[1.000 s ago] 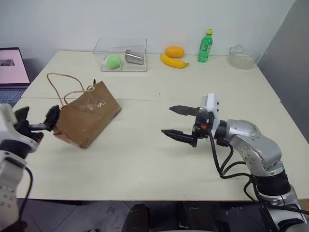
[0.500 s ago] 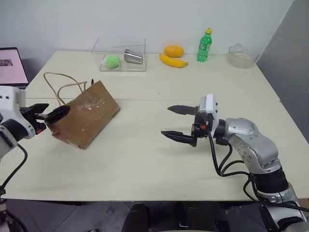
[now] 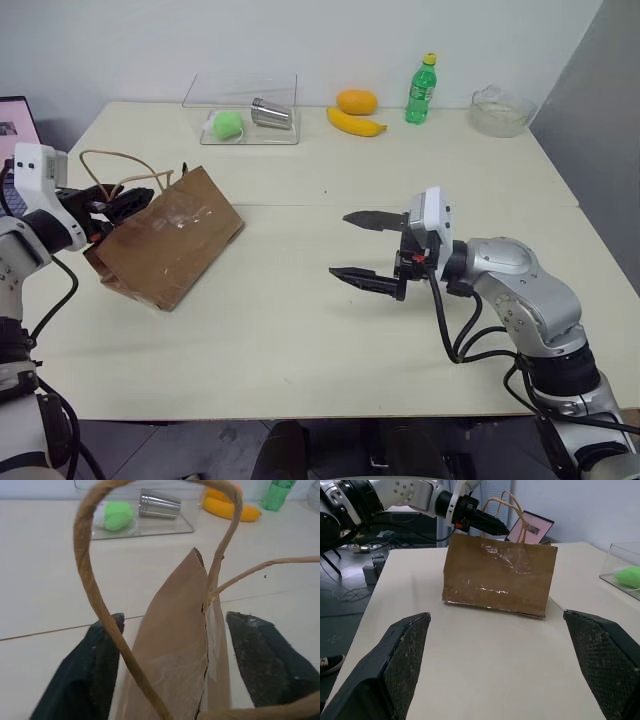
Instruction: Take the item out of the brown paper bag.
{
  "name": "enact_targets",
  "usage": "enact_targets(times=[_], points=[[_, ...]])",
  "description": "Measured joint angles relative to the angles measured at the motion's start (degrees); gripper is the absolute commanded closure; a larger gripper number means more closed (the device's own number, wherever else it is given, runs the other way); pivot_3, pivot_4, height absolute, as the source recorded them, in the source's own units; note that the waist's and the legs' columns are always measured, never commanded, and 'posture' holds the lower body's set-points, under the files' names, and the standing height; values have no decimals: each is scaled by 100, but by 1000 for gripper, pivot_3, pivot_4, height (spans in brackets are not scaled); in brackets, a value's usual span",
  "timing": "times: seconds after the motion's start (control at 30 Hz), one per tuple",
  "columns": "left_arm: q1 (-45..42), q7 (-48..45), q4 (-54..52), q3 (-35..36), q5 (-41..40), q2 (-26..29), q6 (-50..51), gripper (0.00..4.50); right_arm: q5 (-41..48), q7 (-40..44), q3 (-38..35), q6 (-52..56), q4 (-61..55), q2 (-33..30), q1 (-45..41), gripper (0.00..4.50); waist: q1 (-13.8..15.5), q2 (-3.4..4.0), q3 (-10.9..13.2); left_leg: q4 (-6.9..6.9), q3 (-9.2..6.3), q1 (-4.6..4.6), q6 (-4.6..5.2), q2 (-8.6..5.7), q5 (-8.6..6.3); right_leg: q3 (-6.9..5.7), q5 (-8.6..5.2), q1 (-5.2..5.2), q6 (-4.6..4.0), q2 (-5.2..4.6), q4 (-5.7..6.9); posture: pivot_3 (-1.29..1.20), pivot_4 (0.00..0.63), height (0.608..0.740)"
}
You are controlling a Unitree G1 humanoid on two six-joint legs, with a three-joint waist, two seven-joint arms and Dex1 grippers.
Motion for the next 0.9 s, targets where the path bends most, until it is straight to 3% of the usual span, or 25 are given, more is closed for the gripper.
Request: enact_targets(times=[0.2,0.27,0.43,0.6,0.9], points=[[-357,-355,284,-35,216,293,-208,4101,229,355,0,44,-85,-177,2,0,0,0,0,3,1,3,0,8,0,-3,2,0,-3,9,5,0,150,740],[-486,-526,303,-105,265,401,-241,4476,273,506,0,44,-107,-253,2,0,0,-1,0,3,3,3,0,7,0,-3,2,0,-3,13,4,0,150,740],[-850,-997,399,-517,484,458,-472,4476,305,656,13,-9,-105,-267,5,0,10,-2,-1,7,6,1,0,4,0,-2,2,0,-3,18,7,0,150,740],[-1880,-1465,831,-1054,830,401,-863,4476,292,660,30,-58,-97,-258,11,0,30,-19,-2,13,8,-4,0,-1,0,-7,2,0,-3,23,8,0,150,740],[-4469,-2019,2806,-1884,1781,-546,-1957,4476,305,461,-127,50,-262,-438,242,0,44,-23,-1,18,26,-15,1,-4,0,-19,3,0,-2,19,2,0,150,740]])
